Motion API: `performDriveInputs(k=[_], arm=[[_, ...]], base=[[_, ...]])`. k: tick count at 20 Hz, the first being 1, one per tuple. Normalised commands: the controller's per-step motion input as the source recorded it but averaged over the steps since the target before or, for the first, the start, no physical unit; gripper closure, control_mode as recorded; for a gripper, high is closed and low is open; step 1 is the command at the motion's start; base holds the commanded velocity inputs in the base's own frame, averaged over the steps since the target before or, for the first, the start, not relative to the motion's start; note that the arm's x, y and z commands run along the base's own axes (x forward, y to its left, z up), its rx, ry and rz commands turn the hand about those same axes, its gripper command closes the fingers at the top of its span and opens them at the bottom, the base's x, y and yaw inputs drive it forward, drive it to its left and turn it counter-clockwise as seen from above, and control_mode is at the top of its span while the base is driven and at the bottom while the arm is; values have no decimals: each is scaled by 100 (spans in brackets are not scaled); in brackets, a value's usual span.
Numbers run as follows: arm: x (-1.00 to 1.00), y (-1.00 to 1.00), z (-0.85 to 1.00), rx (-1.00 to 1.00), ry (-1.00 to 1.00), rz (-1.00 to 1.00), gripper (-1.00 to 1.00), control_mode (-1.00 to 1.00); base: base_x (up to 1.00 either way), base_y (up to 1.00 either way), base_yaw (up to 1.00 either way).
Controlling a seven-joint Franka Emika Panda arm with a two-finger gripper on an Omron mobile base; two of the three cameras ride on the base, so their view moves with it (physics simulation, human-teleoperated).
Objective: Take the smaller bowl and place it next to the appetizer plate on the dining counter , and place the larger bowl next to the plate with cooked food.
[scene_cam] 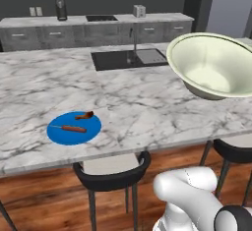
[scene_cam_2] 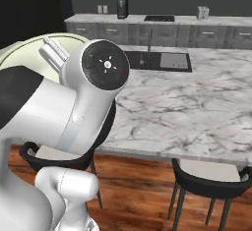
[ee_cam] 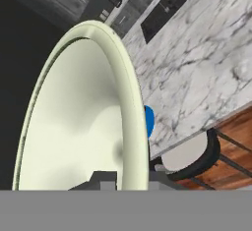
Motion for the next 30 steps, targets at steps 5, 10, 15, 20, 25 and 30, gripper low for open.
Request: performDriveInputs(k=[5, 10, 15, 20, 25, 30], arm=[[0, 0, 0, 0, 0, 0, 100, 100], [0, 0, 0, 0, 0, 0, 100, 100], [0, 0, 0, 0, 0, 0, 100, 100], [15, 0, -11, 0, 1, -3, 100, -100], [67, -18, -79, -2, 1, -15, 100, -100], [40, -2, -62, 1, 10, -5, 100, -100]], base=[[38, 90, -8], [50, 15, -1], [72, -3, 0], [47, 3, -1], [0, 0, 0], [0, 0, 0]])
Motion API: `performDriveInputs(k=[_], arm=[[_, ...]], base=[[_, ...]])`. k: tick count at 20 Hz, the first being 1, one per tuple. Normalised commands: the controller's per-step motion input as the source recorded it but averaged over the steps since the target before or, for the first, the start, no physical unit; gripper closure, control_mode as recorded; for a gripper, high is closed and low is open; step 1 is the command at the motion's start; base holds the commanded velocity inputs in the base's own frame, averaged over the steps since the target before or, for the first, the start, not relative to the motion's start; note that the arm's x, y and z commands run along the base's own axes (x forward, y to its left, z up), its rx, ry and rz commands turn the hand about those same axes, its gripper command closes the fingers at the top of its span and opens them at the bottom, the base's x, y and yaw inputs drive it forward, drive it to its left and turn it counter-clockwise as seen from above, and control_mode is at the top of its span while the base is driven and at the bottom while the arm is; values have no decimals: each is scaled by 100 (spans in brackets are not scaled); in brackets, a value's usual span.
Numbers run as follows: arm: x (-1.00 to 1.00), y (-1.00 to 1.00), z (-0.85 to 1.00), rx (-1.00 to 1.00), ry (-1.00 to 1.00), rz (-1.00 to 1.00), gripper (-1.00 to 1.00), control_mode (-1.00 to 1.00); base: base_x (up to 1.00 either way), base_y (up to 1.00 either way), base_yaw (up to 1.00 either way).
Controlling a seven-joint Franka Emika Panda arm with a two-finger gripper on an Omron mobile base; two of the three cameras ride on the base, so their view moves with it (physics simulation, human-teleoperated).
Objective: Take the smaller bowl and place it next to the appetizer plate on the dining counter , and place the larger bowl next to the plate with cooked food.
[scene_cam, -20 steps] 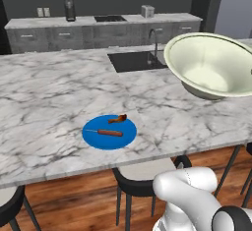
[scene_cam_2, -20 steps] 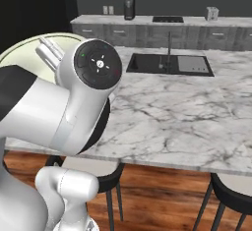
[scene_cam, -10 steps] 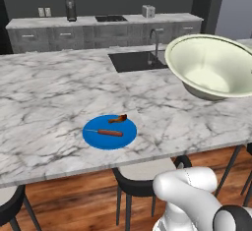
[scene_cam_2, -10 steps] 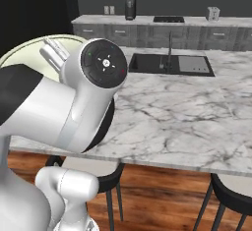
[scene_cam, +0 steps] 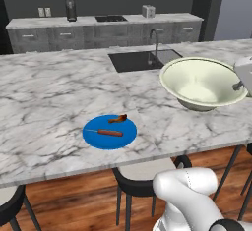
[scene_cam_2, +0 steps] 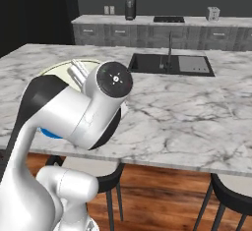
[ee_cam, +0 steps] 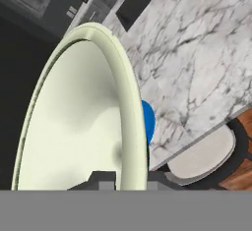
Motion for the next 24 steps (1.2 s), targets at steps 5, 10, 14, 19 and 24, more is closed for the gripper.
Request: performDriveInputs(k=[5, 10, 14, 19, 24], arm=[[16, 0, -45, 1, 15, 0, 100, -100], [25, 0, -44, 0, 1, -1, 100, -100], [35, -8, -47, 0, 0, -3, 100, -100], [42, -2, -42, 0, 1, -5, 100, -100], [48, 0, -34, 0, 7, -4, 100, -100]], base=[[0, 0, 0], [0, 0, 0], [0, 0, 0], [0, 0, 0], [0, 0, 0]])
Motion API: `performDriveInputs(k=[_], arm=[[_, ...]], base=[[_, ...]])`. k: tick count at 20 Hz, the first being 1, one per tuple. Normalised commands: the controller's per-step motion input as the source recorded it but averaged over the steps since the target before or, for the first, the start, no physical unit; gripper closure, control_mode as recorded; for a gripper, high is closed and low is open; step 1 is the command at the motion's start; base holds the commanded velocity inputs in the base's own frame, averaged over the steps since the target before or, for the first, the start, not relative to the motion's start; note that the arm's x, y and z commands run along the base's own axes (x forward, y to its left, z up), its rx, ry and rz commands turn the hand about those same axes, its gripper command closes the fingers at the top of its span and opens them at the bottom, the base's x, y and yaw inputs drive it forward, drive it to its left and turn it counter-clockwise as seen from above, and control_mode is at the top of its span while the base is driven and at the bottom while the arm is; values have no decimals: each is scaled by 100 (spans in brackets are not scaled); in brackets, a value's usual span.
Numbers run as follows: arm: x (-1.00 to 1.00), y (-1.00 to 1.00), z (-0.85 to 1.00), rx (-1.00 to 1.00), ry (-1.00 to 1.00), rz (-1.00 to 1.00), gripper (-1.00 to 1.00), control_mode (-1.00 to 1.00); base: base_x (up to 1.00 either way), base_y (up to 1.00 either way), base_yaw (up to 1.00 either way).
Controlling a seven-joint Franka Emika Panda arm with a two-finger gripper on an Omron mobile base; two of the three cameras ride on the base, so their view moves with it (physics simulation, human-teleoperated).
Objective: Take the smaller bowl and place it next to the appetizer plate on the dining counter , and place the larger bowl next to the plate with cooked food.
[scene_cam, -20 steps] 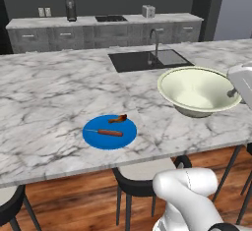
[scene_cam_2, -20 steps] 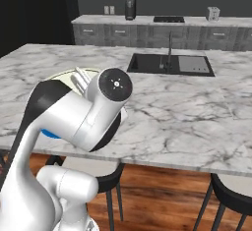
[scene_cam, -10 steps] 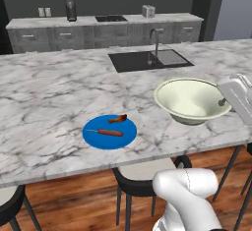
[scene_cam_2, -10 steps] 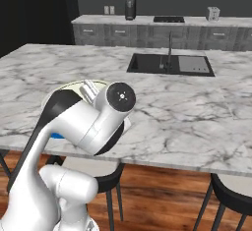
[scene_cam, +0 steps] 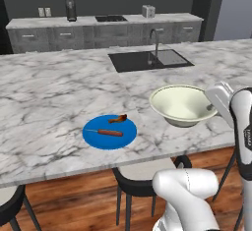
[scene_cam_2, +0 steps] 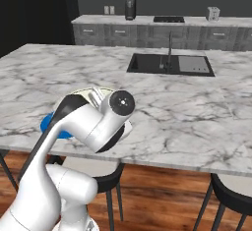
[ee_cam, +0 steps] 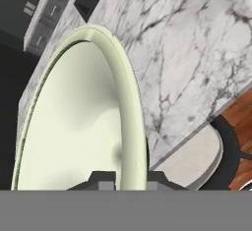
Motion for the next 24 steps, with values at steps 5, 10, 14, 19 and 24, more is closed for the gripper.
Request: performDriveInputs(k=[5, 10, 14, 19, 24], arm=[[52, -1, -39, 0, 6, 0, 100, -100], [44, -1, -42, 0, 0, 0, 100, -100], [45, -1, -42, 0, 0, 0, 100, -100], [42, -1, -40, 0, 0, 0, 100, -100], [42, -1, -37, 0, 1, 0, 100, -100]], base=[[0, 0, 0], [0, 0, 0], [0, 0, 0], [0, 0, 0], [0, 0, 0]])
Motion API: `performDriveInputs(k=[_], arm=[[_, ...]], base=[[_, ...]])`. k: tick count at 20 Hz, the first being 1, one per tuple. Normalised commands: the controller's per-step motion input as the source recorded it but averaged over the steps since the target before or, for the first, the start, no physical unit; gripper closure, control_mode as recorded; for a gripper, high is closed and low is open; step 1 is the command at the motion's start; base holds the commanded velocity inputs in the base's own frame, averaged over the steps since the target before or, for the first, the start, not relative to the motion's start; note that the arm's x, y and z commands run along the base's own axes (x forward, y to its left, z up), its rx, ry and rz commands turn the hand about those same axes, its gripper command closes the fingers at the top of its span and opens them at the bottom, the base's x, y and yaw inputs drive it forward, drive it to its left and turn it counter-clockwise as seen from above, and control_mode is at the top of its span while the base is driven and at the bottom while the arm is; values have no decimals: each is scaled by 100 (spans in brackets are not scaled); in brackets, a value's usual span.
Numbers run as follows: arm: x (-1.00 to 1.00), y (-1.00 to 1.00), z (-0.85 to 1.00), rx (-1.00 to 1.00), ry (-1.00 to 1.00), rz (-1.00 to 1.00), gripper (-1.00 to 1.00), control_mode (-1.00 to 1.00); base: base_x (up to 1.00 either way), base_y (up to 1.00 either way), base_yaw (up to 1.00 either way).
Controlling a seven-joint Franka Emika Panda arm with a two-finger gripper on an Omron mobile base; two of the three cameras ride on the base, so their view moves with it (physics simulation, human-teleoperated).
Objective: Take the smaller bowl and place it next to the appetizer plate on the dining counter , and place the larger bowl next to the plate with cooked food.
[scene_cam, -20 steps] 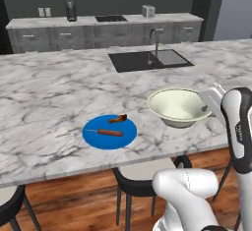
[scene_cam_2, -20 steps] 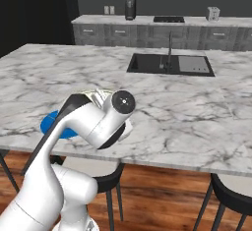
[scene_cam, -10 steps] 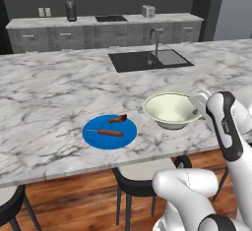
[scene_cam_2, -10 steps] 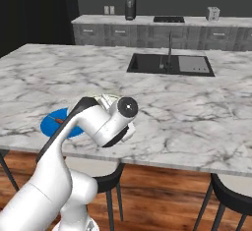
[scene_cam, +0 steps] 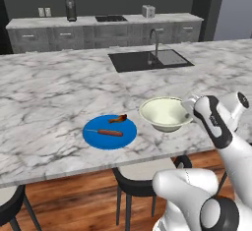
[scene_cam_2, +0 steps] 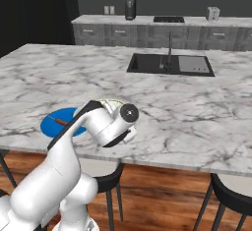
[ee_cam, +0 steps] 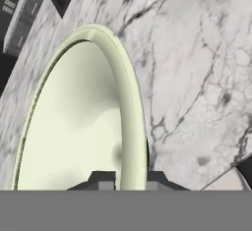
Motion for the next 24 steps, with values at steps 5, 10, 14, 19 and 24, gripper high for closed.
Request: performDriveInputs(k=[5, 10, 14, 19, 24], arm=[[37, -4, -32, 0, 0, 0, 100, -100], [35, -4, -28, 0, 0, 0, 100, -100], [33, -4, -30, 0, 0, 0, 100, -100], [32, -8, -27, 0, 0, 0, 100, -100], [32, -5, -22, 0, 0, 0, 100, -100]], base=[[0, 0, 0], [0, 0, 0], [0, 0, 0], [0, 0, 0], [0, 0, 0]])
